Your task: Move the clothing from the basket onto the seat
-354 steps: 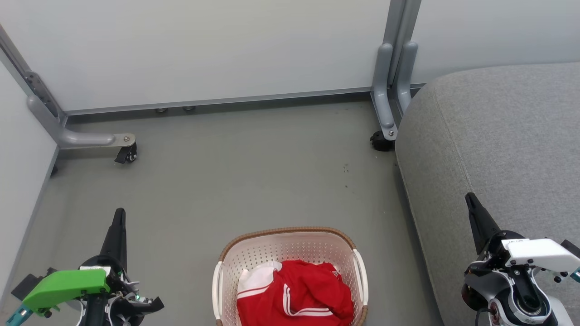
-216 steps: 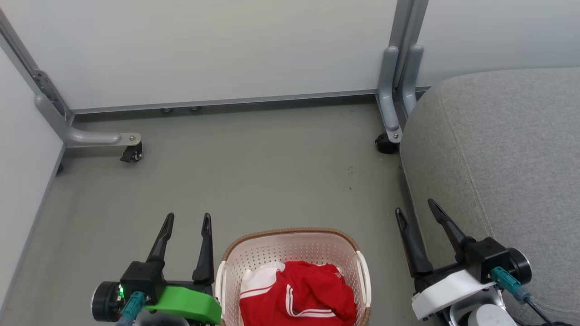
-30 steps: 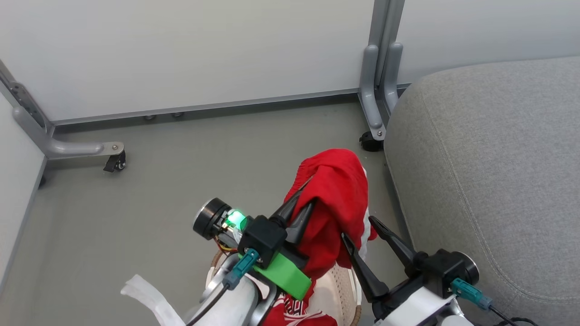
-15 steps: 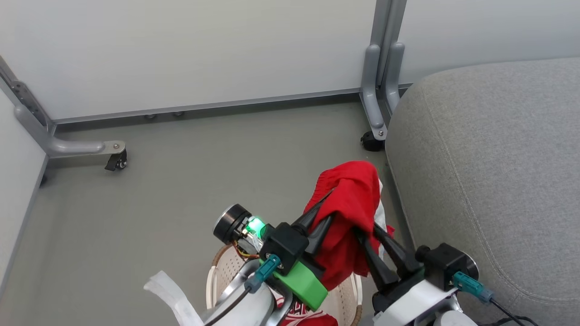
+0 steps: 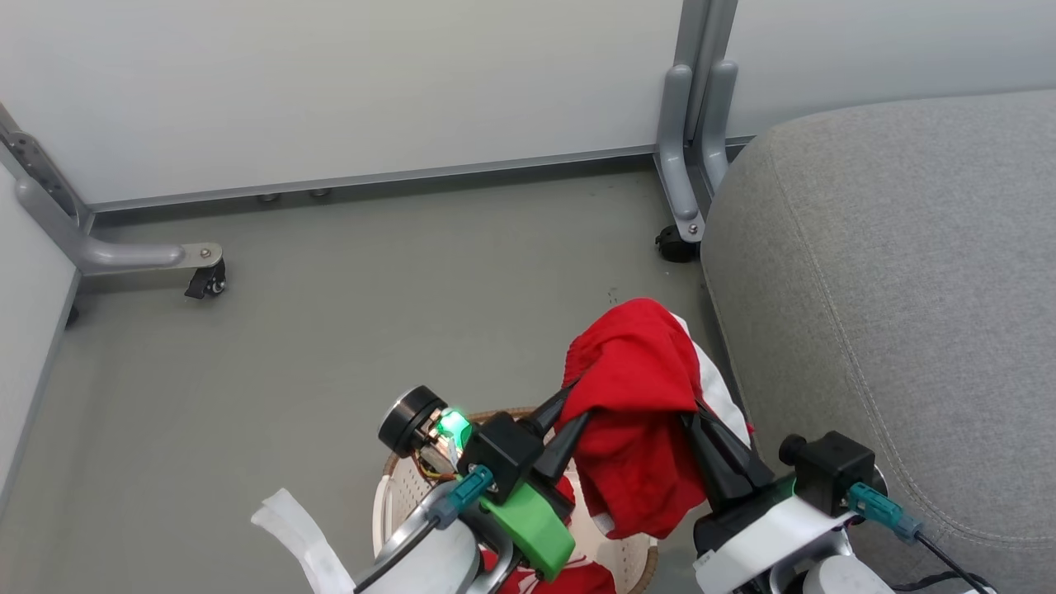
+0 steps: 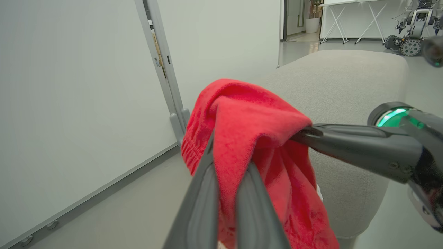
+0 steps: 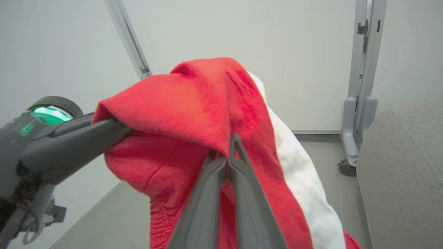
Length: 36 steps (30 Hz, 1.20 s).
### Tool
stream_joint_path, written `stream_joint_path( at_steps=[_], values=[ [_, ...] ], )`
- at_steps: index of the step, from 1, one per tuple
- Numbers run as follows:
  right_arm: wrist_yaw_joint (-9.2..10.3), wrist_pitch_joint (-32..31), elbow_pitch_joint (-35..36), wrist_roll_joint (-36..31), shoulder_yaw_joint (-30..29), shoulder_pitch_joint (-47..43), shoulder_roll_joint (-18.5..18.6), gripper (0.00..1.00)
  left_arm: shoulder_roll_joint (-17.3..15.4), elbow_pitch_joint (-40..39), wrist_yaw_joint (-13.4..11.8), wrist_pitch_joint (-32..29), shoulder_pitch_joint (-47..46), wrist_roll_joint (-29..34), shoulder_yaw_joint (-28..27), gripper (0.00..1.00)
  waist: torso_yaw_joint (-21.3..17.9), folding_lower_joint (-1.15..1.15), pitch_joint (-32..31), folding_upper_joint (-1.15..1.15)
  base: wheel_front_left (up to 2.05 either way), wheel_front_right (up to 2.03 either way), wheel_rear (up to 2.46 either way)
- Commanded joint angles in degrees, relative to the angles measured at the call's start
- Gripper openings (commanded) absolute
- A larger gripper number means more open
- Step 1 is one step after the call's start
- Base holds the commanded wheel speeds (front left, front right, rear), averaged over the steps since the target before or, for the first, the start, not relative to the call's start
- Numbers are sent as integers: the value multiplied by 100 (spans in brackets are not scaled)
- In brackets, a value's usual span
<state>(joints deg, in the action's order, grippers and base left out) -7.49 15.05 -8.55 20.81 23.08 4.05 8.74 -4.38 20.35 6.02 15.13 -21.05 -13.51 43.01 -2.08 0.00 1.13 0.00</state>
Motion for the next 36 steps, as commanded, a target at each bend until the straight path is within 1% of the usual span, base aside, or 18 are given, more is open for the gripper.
stream_joint_path(
  at_steps=[1, 5, 8, 14, 36],
  values=[
    [0, 20, -8, 18, -45, 78, 24, 0, -25, -21, 17, 3, 74, -25, -33, 100, 7, 0, 15, 0, 0, 0, 0],
    [0, 20, -17, -43, -140, 70, 6, 0, -14, -98, 58, 3, 117, -69, -68, 100, 30, 0, 43, 0, 0, 0, 0],
    [0, 20, -22, -80, -206, 62, -10, 0, -90, -98, 97, 3, 132, -76, -21, 100, 46, 0, 57, 0, 0, 0, 0],
    [0, 20, -38, -90, -272, 65, 8, 0, -133, -109, 130, 3, 120, -137, 25, 100, 71, 0, 72, 0, 0, 0, 0],
    [0, 20, -35, -125, -350, 103, -40, 0, -164, -49, 152, 3, 47, -162, 63, 100, 12, 0, 159, 0, 0, 0, 0]
  ],
)
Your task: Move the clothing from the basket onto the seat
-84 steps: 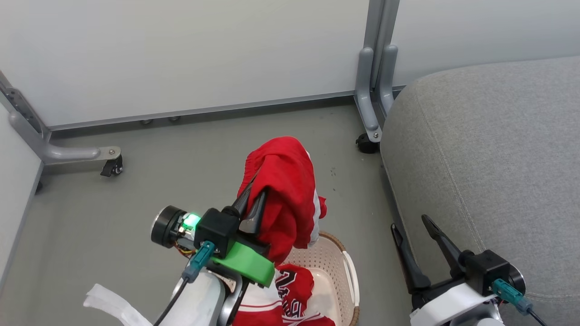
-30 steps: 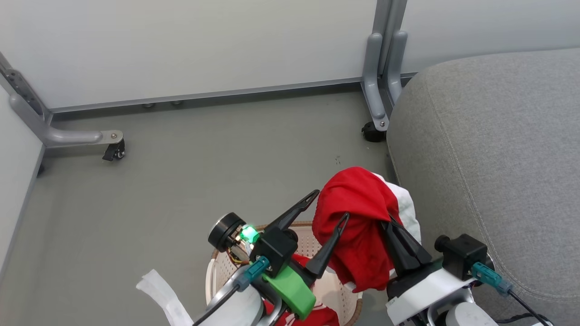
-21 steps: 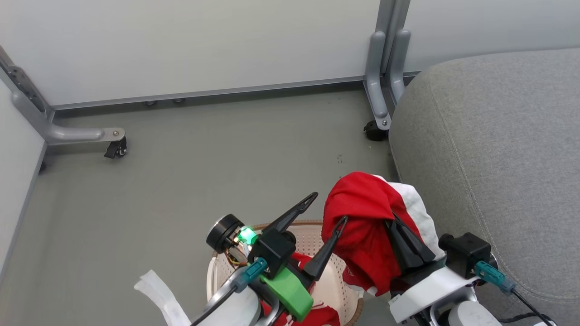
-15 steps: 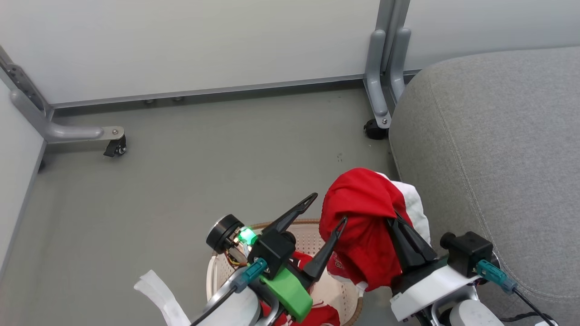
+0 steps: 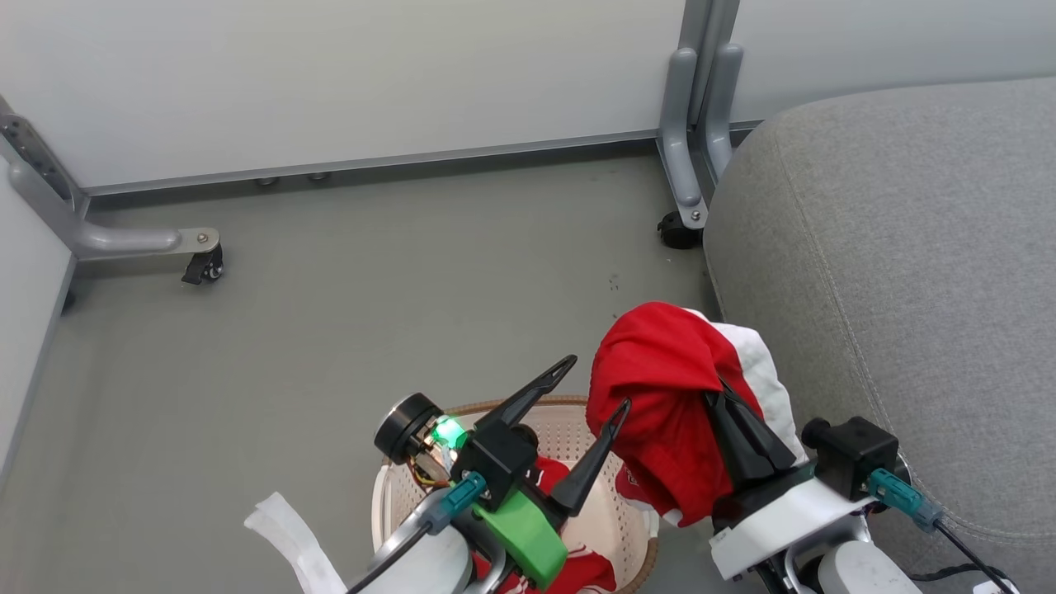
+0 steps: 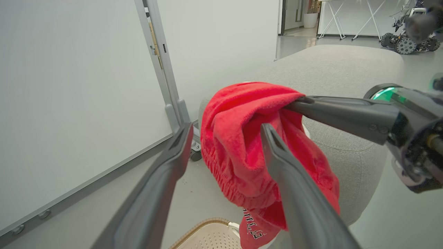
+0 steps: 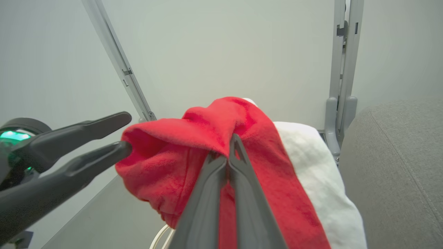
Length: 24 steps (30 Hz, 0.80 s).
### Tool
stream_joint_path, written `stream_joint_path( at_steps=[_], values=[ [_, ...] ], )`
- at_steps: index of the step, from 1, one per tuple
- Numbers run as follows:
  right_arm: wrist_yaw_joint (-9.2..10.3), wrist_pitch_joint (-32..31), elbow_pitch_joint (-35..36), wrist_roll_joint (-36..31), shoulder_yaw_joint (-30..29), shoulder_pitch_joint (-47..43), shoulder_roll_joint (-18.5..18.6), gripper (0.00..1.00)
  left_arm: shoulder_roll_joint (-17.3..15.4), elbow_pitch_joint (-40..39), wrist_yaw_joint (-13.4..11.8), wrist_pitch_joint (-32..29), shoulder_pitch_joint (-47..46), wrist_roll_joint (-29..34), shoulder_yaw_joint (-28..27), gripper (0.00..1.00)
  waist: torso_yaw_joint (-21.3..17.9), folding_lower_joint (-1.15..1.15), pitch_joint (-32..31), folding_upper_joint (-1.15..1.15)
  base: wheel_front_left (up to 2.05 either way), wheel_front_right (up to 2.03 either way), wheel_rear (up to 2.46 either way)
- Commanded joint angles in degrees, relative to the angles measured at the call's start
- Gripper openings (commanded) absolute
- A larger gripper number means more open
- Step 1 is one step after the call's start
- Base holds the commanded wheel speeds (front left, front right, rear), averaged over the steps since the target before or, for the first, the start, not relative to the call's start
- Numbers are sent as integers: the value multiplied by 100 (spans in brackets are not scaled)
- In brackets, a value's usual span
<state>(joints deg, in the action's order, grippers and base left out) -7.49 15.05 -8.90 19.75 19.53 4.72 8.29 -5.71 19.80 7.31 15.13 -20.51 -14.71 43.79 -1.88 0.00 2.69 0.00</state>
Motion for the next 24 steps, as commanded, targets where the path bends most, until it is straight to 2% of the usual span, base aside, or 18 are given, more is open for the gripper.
stream_joint_path(
  at_steps=[1, 13, 24],
  values=[
    [0, 20, 2, -20, 9, 39, 3, 0, -35, 10, 23, 3, -5, -39, -14, 100, -20, 0, 5, 0, 0, 0, 0],
    [0, 20, 74, -48, -76, 37, 47, 0, -37, 26, 25, 2, 48, -125, -14, 100, -384, 0, 137, 0, 0, 0, 0],
    [0, 20, 266, -71, -511, -11, -7, 0, -101, -144, 22, 0, 370, -196, -404, 100, -1393, 0, 540, 0, 0, 0, 0]
  ],
)
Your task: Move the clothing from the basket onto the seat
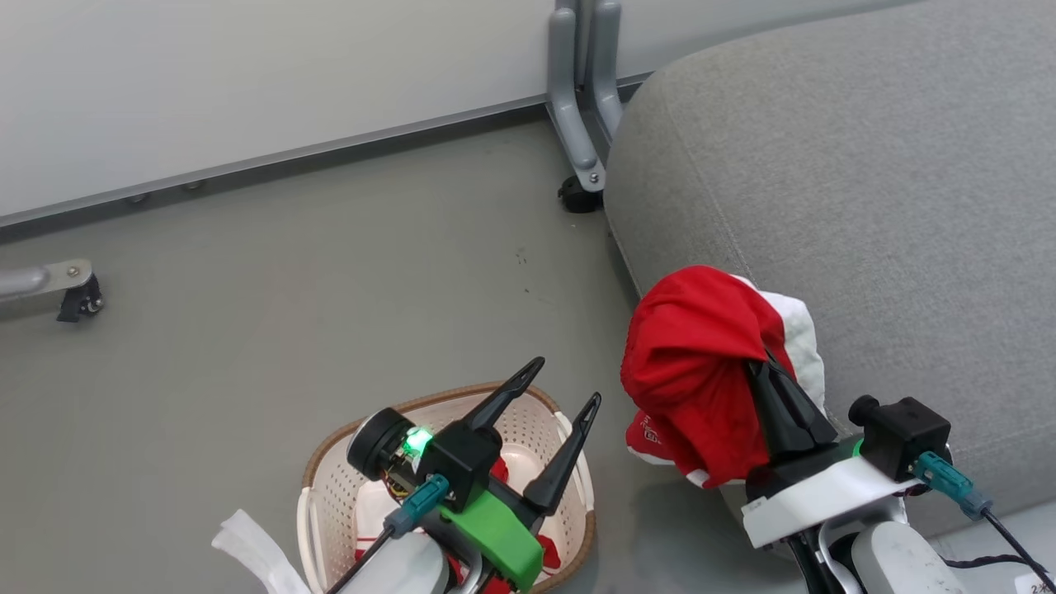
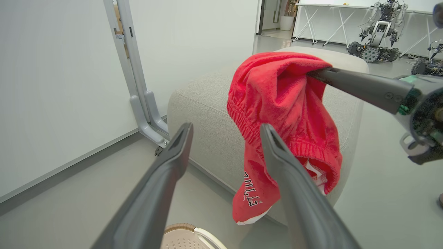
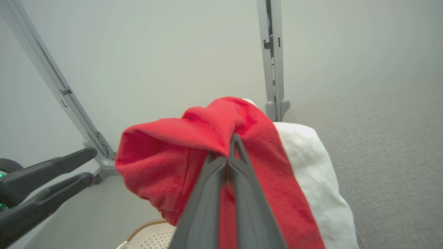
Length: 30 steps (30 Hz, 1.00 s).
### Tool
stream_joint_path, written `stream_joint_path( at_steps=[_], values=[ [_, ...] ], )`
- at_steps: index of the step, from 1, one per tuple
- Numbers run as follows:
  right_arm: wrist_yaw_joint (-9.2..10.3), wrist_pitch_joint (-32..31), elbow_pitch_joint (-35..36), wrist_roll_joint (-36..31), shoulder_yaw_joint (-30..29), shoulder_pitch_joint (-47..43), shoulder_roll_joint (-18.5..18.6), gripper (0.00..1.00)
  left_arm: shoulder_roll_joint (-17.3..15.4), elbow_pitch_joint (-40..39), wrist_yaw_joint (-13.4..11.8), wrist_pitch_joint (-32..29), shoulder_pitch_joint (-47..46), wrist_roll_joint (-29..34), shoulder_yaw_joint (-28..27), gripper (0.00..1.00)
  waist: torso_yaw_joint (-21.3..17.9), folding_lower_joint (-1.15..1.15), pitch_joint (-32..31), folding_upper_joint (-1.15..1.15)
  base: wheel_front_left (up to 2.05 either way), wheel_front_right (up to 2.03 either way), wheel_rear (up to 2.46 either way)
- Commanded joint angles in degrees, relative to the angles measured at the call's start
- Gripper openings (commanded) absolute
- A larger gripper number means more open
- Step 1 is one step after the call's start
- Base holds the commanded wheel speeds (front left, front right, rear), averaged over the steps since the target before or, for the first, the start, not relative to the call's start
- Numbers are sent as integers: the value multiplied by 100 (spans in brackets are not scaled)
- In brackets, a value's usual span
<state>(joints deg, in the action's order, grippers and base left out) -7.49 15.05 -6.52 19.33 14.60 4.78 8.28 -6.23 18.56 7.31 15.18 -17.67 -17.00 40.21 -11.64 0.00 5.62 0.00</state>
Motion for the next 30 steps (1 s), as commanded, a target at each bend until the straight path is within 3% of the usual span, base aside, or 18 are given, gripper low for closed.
stream_joint_path(
  at_steps=[1, 11, 17, 23, 30],
  values=[
    [0, 20, 48, -28, -59, -28, -19, 0, -63, -59, 22, -4, 109, 47, -83, 100, -505, 0, 287, 0, 0, 0, 0],
    [0, 20, 235, 24, -570, -311, -203, 0, -195, -357, 24, -4, 379, 285, -485, 100, -1357, 0, 600, 0, 0, 0, 0],
    [0, 20, 291, 22, -840, -466, -316, 0, -370, -322, 25, -4, 364, 452, -292, 100, -1625, 0, 713, 0, 0, 0, 0],
    [0, 20, 262, 59, -1246, -324, -413, 0, -396, -261, 25, -4, 73, 474, 6, 100, -1612, 0, 940, 0, 0, 0, 0],
    [0, 20, 295, 165, -1931, 536, -372, 0, -489, -194, 25, -4, -456, 473, 407, 100, -1277, 0, 1594, 0, 0, 0, 0]
  ],
)
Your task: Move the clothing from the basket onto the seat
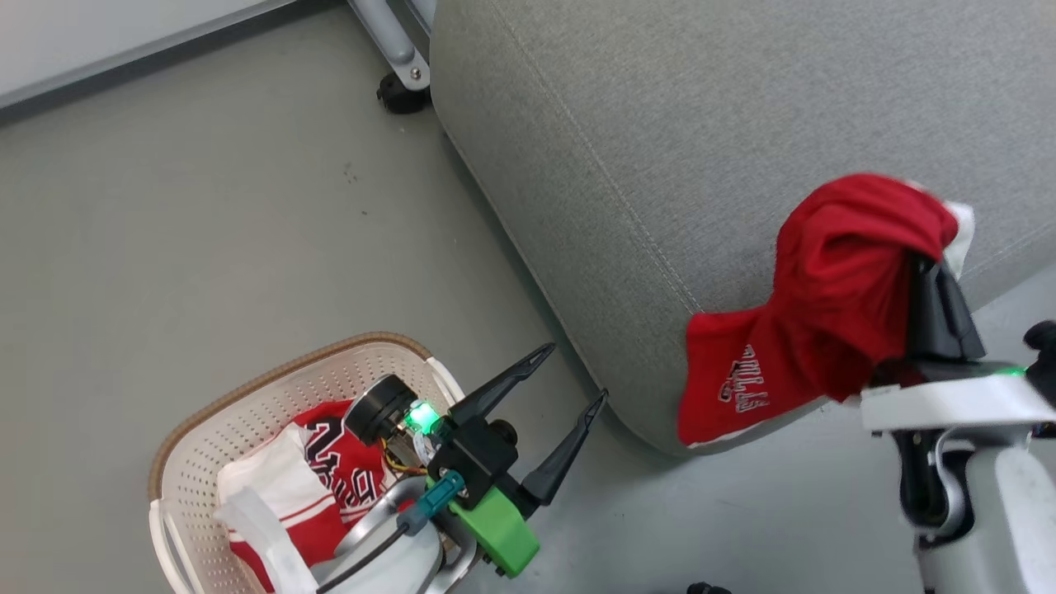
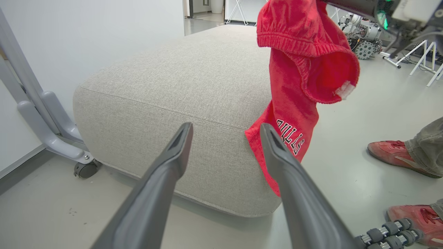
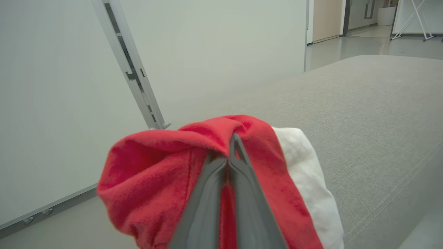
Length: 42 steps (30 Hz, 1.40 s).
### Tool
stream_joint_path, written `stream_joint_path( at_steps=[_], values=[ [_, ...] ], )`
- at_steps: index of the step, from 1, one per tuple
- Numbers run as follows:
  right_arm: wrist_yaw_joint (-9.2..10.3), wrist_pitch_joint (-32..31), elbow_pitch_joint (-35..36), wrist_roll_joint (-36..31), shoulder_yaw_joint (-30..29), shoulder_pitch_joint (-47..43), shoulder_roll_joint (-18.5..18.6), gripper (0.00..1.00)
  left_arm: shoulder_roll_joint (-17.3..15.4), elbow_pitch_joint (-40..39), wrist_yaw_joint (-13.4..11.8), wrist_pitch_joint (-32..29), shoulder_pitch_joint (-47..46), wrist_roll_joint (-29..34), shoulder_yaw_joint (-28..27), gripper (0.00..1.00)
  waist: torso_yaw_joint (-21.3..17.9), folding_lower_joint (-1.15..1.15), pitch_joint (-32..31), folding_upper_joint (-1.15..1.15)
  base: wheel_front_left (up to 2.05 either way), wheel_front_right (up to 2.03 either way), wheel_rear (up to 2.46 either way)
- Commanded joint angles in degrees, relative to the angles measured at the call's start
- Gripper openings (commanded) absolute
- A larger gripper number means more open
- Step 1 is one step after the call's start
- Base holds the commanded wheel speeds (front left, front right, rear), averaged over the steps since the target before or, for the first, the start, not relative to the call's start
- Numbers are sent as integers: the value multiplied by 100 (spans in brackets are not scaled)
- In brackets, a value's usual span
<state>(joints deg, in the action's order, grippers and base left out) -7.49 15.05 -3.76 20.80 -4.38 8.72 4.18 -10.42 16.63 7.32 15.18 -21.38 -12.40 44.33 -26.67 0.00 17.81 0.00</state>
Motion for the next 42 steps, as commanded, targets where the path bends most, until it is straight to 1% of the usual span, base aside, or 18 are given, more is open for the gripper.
stream_joint_path(
  at_steps=[1, 3, 5, 9, 13, 17, 18, 23, 25, 30, 31, 32, 36, 39, 42],
  values=[
    [0, 20, -42, 64, -133, 365, 86, 0, -80, -13, 24, -4, -193, -27, 54, 100, 286, 0, 504, 0, 0, 0, 0],
    [0, 20, -353, 278, -301, 748, 148, 0, -100, -70, 24, -4, -340, -25, 132, 100, 369, 0, 715, 0, 0, 0, 0],
    [0, 20, -686, 365, -346, 1260, 370, 0, -82, -138, 24, -5, -439, -54, 221, 100, 463, 0, 916, 0, 0, 0, 0],
    [0, 19, -1452, 749, -537, 2213, 658, 0, -111, -233, 24, -4, -683, -18, 354, 100, 642, 0, 1298, 0, 0, 0, 0],
    [0, 19, -2141, 928, -665, 3073, 982, 0, -87, -279, 24, -4, -922, 9, 445, 100, 824, 0, 1653, 0, 0, 0, 0],
    [0, 19, -2900, 1232, -645, 3731, 1215, 0, -111, -334, 24, -4, -1123, 0, 451, 100, 968, 0, 1910, 0, 0, 0, 0],
    [0, 19, -3209, 1275, -636, 4053, 1371, 0, -107, -347, 24, -4, -1219, 33, 425, 100, 1039, 0, 2009, 0, 0, 0, 0],
    [0, 19, -3749, 1346, -800, 4699, 1536, 0, -98, -402, 24, -4, -1412, 96, 377, 100, 1152, 0, 2247, 0, 0, 0, 0],
    [0, 19, -3920, 1305, -820, 4911, 1660, 0, -89, -418, 24, -5, -1467, 96, 381, 100, 1206, 0, 2332, 0, 0, 0, 0],
    [0, 19, -4284, 1091, -900, 5130, 1831, 1, -25, -415, 25, -4, -1450, 138, 385, 100, 1290, 0, 2424, 0, 0, 0, 0],
    [0, 19, -4351, 998, -942, 5125, 1859, 65, -19, -394, 25, -4, -1438, 147, 409, 100, 1311, 0, 2421, 0, 0, 0, 0],
    [0, 19, -4366, 918, -977, 5105, 1863, 100, -6, -382, 25, -4, -1427, 155, 434, 100, 1330, 0, 2407, 0, 0, 0, 0],
    [0, 19, -4183, 607, -1222, 4778, 1739, 100, 62, -337, 25, -4, -1361, 81, 502, 100, 1399, 0, 2226, 0, 0, 0, 0],
    [0, 19, -3807, 420, -1425, 4343, 1564, 100, 115, -316, 25, -4, -1270, 48, 461, 100, 1450, 0, 1953, 0, 0, 0, 0],
    [0, 19, -3414, 251, -1462, 3803, 1385, 100, 180, -324, 25, -5, -1131, -5, 371, 100, 1491, 0, 1650, 0, 0, 0, 0]
  ],
)
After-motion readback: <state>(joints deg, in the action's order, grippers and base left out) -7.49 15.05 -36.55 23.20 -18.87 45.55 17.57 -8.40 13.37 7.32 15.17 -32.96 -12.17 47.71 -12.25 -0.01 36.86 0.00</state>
